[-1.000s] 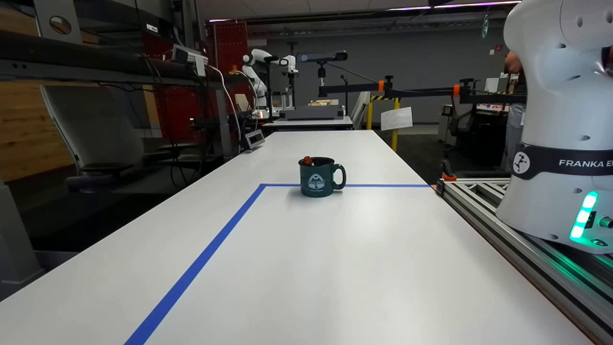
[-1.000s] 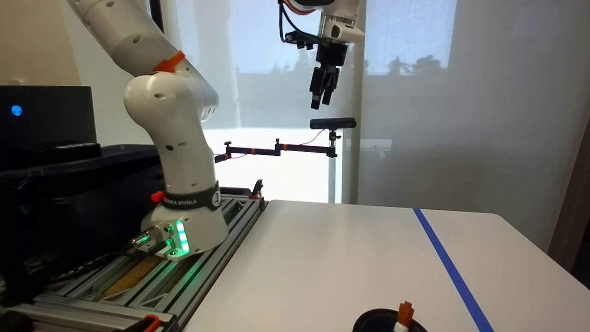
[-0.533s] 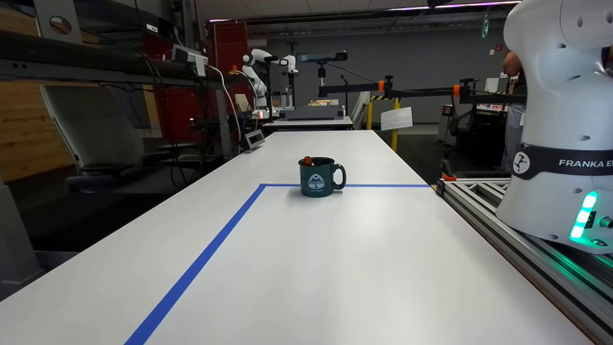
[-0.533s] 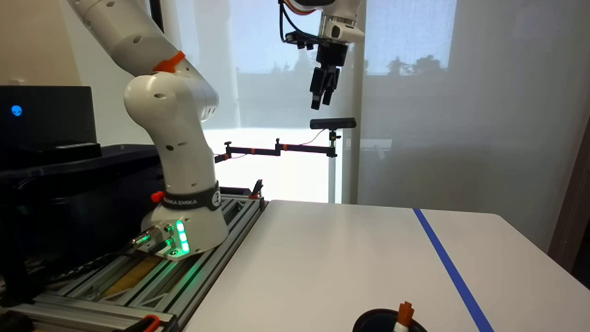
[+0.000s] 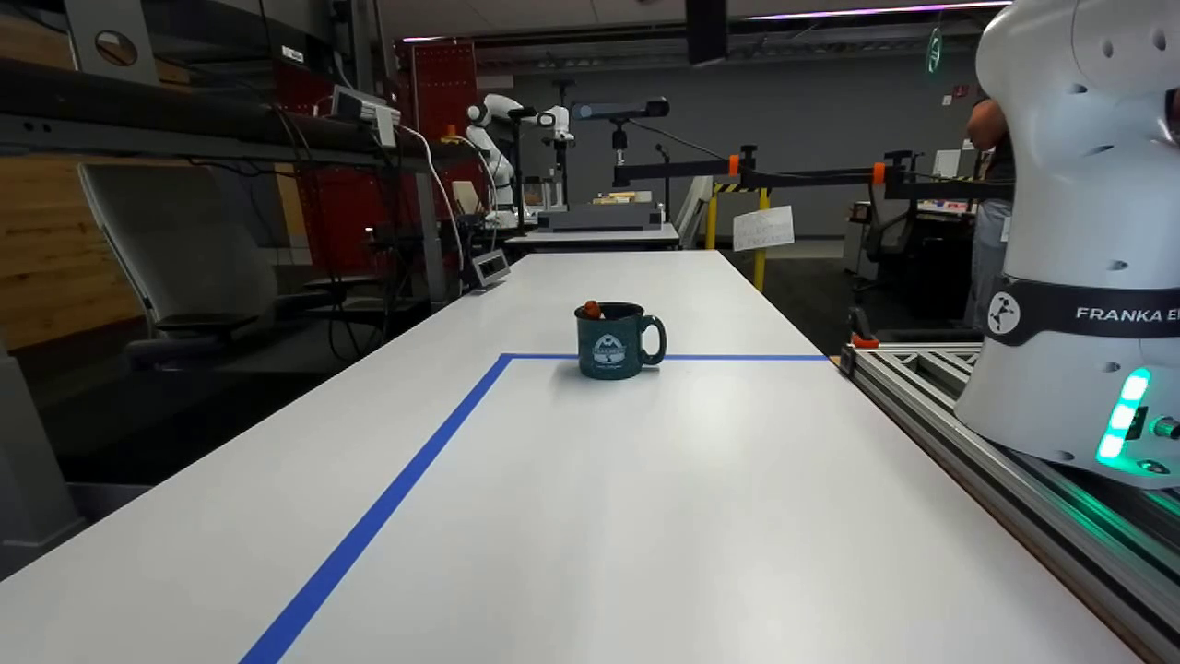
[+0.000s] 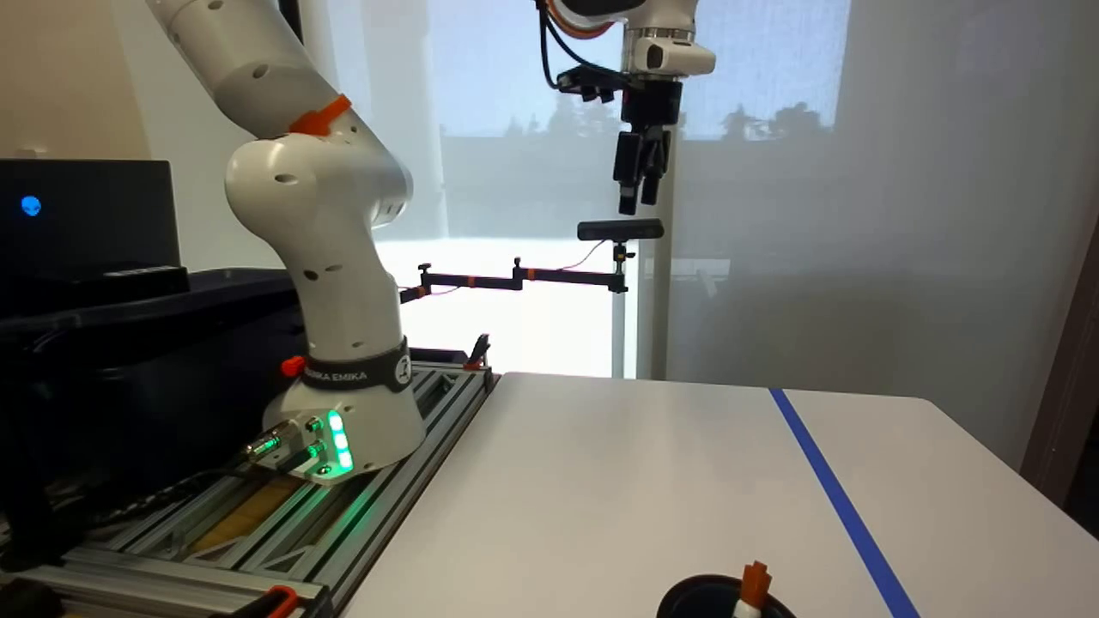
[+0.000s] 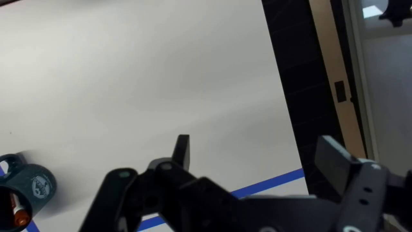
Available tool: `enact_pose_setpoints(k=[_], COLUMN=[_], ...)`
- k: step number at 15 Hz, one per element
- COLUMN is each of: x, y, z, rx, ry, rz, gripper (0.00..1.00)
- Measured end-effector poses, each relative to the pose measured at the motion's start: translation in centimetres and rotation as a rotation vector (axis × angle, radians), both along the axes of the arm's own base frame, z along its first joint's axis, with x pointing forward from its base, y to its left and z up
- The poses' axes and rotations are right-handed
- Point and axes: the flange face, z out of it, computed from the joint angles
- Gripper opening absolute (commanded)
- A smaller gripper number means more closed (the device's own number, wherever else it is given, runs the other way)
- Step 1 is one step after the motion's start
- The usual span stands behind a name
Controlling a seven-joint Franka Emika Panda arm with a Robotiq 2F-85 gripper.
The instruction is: Put the marker on the table
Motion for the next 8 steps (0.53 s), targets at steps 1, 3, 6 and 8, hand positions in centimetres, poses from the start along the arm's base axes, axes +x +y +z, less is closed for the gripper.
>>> enact_pose_setpoints(k=[1, 3, 6, 8], x=[0.7, 1.9, 3.3, 4.1], y=[-0.7, -1.9, -3.6, -4.6], z=[-0.2, -0.6, -1.0, -1.1], rx=[-0.012, -0.035, -0.062, -0.083], ry=[-0.018, -0.045, -0.081, -0.108], rz=[-0.014, -0.044, -0.096, -0.134], gripper=[1.00, 1.00, 1.00, 1.00])
